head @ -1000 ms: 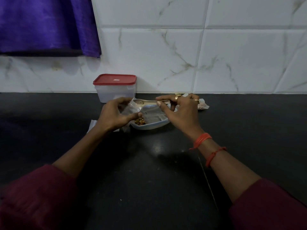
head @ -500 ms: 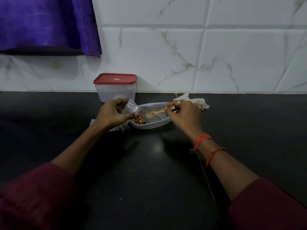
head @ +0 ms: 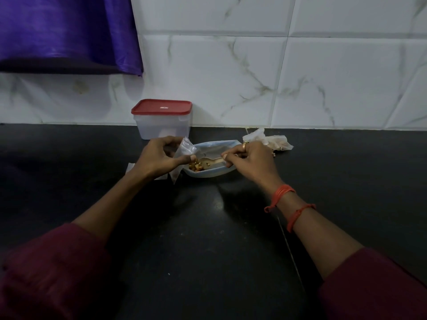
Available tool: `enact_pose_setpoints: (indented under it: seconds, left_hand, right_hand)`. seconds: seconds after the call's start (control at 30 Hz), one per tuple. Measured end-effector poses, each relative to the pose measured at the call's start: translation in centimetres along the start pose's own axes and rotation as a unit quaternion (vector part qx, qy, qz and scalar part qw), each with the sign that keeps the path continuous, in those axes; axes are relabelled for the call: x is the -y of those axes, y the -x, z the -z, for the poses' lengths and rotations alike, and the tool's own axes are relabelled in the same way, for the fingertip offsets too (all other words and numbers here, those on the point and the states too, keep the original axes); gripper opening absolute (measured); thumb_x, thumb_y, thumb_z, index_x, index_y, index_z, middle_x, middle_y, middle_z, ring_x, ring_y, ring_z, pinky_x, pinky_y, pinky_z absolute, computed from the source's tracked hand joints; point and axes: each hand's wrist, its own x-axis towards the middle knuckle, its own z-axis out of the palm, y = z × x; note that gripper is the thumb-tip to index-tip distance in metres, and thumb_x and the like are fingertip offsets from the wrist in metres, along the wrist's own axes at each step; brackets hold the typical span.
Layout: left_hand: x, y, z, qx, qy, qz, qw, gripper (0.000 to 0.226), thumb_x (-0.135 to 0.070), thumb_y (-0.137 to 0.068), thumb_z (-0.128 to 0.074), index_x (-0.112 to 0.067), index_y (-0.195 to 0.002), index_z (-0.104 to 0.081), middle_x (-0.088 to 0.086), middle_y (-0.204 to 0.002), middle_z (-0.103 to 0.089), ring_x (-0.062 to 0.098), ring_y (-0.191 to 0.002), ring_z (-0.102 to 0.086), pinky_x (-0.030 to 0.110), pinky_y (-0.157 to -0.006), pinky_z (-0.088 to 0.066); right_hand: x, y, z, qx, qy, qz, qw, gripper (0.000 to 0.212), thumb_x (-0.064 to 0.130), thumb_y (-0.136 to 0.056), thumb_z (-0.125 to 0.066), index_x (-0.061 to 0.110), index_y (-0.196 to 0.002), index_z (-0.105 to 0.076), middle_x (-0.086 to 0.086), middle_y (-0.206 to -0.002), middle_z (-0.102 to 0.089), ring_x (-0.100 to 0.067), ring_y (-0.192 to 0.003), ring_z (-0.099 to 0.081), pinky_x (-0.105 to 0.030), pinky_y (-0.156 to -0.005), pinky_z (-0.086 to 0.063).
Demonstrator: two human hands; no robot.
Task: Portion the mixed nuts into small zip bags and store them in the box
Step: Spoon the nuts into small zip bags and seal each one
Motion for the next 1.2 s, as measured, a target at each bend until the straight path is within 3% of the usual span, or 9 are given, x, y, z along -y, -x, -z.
enact_pose_setpoints:
  seconds: [0.2,0.3,0.47,0.67,0.77,0.83,0.97,1.2]
  left_hand:
    - [-0.6,0.3,-0.2,0.006,0.017,-0.007,1.0,0.062,-0.034,-0.078,-0.08,-0.018,-0.133,-0.058,-0.007,-0.114,-0.062,-0.002,-0.091,-0.058,0.014,-0.073,-0.045]
    - [-0.5,0.3,-0.2,0.004,0.023,-0.01,1.0,0.06,-0.033,-0.077,-0.08,-0.019,-0.132,-0.059,-0.006,-0.113,-0.063,0.001,-0.094,-0.06,0.015,-0.074,-0.046]
    - [-0.1,0.2,-0.1,-0.008,0.029,-0.01,1.0,0.06,-0.037,-0.076,-0.081,-0.02,-0.13,-0.061,-0.008,-0.111,-0.066,0.003,-0.097,-0.062,0.017,-0.077,-0.05]
    - [0.2,0.1,0.1,-0.015,0.038,-0.005,0.999,0.061,-0.037,-0.076,-0.08,-0.02,-0.131,-0.06,-0.005,-0.116,-0.066,0.006,-0.101,-0.063,0.02,-0.079,-0.05]
    - [0.3,0.0,0.1,-0.014,0.036,-0.003,0.999,0.062,-0.038,-0.076,-0.08,-0.02,-0.132,-0.059,-0.004,-0.118,-0.066,0.007,-0.102,-0.062,0.018,-0.078,-0.049]
    - [0.4,-0.1,0.2,-0.013,0.035,-0.005,0.999,0.063,-0.039,-0.076,-0.08,-0.02,-0.133,-0.058,-0.003,-0.119,-0.065,0.009,-0.104,-0.062,0.019,-0.079,-0.049]
    - [0.5,-0.1,0.1,-0.008,0.031,-0.003,0.999,0.07,-0.044,-0.071,-0.08,-0.021,-0.133,-0.058,-0.005,-0.119,-0.065,0.005,-0.101,-0.061,0.023,-0.083,-0.052]
    - [0.6,0.0,0.0,0.001,0.001,-0.011,1.0,0.086,-0.057,-0.062,-0.075,-0.02,-0.137,-0.056,0.004,-0.131,-0.061,0.016,-0.111,-0.059,0.018,-0.079,-0.048]
  right_hand:
    - [0.7,0.6,-1.2,0.069,-0.096,-0.104,0.987,0.009,0.02,-0.088,-0.072,0.022,-0.089,-0.081,0.015,-0.071,-0.075,0.014,-0.083,-0.063,-0.008,-0.076,-0.04]
    - [0.9,0.8,-1.5,0.07,-0.123,-0.123,0.982,0.009,0.023,-0.09,-0.071,0.025,-0.088,-0.079,0.013,-0.074,-0.076,0.006,-0.095,-0.065,-0.015,-0.087,-0.043]
    - [0.8,0.9,-1.9,0.039,-0.169,-0.173,0.969,0.021,0.025,-0.091,-0.069,0.021,-0.072,-0.078,0.009,-0.074,-0.077,-0.001,-0.084,-0.062,-0.038,-0.098,-0.051]
    - [0.4,0.6,-1.4,0.015,-0.211,-0.231,0.95,0.016,0.021,-0.09,-0.068,0.01,-0.081,-0.075,0.003,-0.075,-0.077,0.0,-0.068,-0.057,-0.035,-0.094,-0.051]
    - [0.2,0.3,-1.1,0.002,-0.232,-0.236,0.944,0.012,0.02,-0.089,-0.068,0.01,-0.087,-0.075,0.001,-0.075,-0.077,-0.011,-0.079,-0.066,-0.032,-0.084,-0.051]
    - [0.0,0.0,-1.0,-0.007,-0.241,-0.243,0.939,0.014,0.02,-0.087,-0.068,0.009,-0.091,-0.075,0.0,-0.075,-0.077,-0.016,-0.093,-0.072,-0.034,-0.088,-0.05]
    - [-0.4,-0.3,-0.3,-0.041,-0.243,-0.237,0.94,0.01,0.022,-0.084,-0.069,0.014,-0.082,-0.075,0.003,-0.073,-0.077,-0.01,-0.092,-0.071,-0.04,-0.098,-0.048]
    - [-0.5,-0.6,0.7,-0.077,-0.272,-0.229,0.931,0.013,0.021,-0.087,-0.067,0.015,-0.08,-0.076,0.002,-0.072,-0.077,-0.001,-0.075,-0.068,-0.031,-0.084,-0.049]
